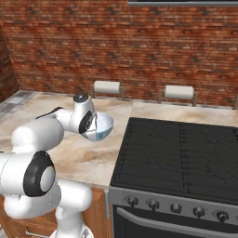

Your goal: Clear the mugs and bowl far away from the sink.

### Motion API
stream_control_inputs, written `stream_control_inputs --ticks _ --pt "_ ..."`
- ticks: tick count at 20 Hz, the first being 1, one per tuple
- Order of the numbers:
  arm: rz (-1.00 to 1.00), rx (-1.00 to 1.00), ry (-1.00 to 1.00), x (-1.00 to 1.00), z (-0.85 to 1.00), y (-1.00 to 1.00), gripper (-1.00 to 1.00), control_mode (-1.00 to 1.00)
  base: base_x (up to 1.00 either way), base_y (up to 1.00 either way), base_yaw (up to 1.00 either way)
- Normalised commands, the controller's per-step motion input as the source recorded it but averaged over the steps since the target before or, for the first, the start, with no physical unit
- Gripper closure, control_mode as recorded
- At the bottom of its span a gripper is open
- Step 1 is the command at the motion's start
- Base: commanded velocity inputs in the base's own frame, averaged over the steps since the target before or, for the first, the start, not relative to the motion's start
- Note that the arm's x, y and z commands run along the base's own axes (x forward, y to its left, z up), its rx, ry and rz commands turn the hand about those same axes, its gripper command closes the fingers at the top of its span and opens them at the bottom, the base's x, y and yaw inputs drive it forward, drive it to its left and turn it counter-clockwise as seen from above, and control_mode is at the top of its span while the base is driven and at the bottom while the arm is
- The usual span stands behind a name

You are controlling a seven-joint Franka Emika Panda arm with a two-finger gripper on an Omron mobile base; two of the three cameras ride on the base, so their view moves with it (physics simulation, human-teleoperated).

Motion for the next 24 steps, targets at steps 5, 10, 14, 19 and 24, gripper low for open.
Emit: stream_control_inputs --ticks 5,10,14,19,24 --pt "-0.01 0.07 0.00 -0.73 0.93 -0.19 -1.00 -1.00 0.00 0.00 0.00" --pt "0.12 0.00 0.01 -0.57 0.94 0.00 -1.00 -1.00 0.00 0.00 0.00" --pt "0.27 -0.07 -0.01 -0.57 0.72 0.11 -1.00 -1.00 0.00 0.00 0.00" --pt "0.34 -0.26 -0.11 -0.42 0.55 0.07 -1.00 -1.00 0.00 0.00 0.00" --pt "0.37 -0.33 -0.14 -0.37 0.38 0.03 -1.00 -1.00 0.00 0.00 0.00"
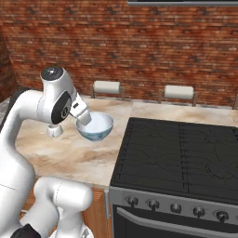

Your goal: Clear the mugs and bowl far away from the sink.

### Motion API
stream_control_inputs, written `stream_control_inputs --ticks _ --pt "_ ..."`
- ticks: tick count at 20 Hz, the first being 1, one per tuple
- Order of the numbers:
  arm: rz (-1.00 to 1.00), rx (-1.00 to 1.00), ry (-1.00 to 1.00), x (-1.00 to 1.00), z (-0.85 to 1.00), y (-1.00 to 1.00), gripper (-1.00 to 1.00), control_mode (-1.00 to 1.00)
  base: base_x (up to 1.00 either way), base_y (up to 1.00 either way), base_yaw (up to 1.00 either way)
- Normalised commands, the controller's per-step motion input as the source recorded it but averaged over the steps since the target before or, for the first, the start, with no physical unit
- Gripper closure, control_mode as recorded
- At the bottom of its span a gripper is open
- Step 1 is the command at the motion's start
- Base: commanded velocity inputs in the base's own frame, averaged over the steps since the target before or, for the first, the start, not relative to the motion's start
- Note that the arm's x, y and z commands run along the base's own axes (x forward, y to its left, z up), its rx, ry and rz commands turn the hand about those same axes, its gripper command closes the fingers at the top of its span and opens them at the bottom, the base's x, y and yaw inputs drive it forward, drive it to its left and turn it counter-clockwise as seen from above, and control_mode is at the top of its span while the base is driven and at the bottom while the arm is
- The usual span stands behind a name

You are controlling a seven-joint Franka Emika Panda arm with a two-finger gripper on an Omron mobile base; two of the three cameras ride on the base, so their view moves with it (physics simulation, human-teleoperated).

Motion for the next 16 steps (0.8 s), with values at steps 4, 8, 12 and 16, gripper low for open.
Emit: stream_control_inputs --ticks 4,8,12,16 --pt "0.39 -0.23 -0.11 -0.29 0.18 0.00 -1.00 -1.00 0.00 0.00 0.00" --pt "0.26 -0.18 -0.11 -0.33 0.07 0.08 -1.00 -1.00 0.00 0.00 0.00" --pt "0.03 -0.11 -0.14 -0.65 0.15 0.11 -1.00 -1.00 0.00 0.00 0.00" --pt "0.00 -0.10 -0.03 -0.82 0.37 0.02 -1.00 -1.00 0.00 0.00 0.00"
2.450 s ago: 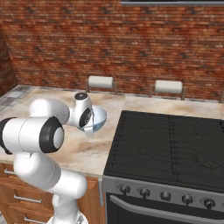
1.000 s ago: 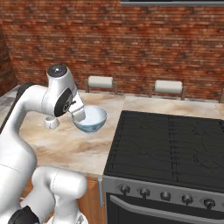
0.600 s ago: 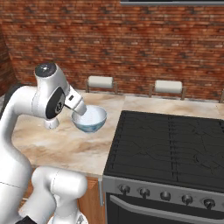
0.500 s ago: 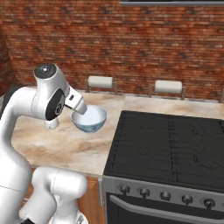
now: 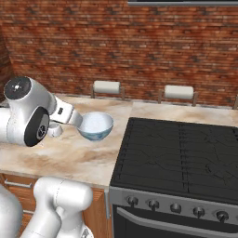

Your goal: Clear the mugs and bowl far away from the sink.

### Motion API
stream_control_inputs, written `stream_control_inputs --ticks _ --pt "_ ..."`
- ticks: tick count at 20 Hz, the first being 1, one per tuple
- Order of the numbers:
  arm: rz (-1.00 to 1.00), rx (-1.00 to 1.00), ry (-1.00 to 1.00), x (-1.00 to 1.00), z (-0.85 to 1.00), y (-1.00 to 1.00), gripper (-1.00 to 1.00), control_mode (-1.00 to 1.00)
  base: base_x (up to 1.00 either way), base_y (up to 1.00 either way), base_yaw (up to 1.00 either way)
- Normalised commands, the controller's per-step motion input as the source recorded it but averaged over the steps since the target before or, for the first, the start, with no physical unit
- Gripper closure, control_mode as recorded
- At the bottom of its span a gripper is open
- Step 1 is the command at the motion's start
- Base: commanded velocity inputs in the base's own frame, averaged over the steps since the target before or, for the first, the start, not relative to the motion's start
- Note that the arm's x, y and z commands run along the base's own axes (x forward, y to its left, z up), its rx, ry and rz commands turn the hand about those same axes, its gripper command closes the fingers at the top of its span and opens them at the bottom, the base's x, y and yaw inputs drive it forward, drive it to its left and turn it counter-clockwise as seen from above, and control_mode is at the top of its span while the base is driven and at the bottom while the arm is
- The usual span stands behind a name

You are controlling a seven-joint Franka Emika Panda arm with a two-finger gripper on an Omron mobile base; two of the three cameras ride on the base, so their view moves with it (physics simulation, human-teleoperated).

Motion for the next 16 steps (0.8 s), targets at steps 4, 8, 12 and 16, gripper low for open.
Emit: stream_control_inputs --ticks 4,8,12,16 --pt "0.00 -0.04 0.00 -0.66 0.35 0.00 -1.00 -1.00 0.00 0.00 0.00" --pt "0.13 0.00 0.00 -0.44 0.39 0.00 -1.00 -1.00 0.00 0.00 0.00" --pt "0.20 0.00 0.00 -0.53 0.27 0.00 -1.00 -1.00 0.00 0.00 0.00" --pt "0.18 -0.01 -0.08 -0.56 0.22 0.01 -1.00 -1.00 0.00 0.00 0.00"
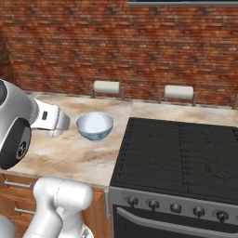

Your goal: Clear the mugs and bowl far away from the sink.

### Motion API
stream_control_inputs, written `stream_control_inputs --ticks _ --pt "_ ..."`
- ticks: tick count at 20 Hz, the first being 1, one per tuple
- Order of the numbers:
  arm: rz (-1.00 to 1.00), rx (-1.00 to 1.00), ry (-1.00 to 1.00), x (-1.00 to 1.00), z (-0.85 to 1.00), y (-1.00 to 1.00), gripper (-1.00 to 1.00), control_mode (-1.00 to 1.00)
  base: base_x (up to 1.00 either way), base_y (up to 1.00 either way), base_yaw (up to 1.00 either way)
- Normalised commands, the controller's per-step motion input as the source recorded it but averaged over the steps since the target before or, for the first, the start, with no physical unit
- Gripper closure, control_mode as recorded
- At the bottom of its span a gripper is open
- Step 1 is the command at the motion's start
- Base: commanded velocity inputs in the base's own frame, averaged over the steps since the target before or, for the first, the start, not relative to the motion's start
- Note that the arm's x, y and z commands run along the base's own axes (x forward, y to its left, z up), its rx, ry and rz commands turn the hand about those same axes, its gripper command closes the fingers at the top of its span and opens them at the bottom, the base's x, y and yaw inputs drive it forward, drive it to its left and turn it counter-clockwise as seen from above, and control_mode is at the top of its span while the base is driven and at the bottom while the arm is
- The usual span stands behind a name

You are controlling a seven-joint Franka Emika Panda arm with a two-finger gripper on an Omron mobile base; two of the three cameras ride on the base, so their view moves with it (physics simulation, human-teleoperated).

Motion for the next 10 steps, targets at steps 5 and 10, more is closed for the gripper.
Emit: stream_control_inputs --ticks 5,10 --pt "0.00 0.00 0.00 0.00 0.00 0.00 -1.00 1.00 -0.77 -0.12 -0.02" --pt "0.00 0.00 0.00 0.00 0.00 0.00 -1.00 1.00 -1.00 -0.16 -0.33"
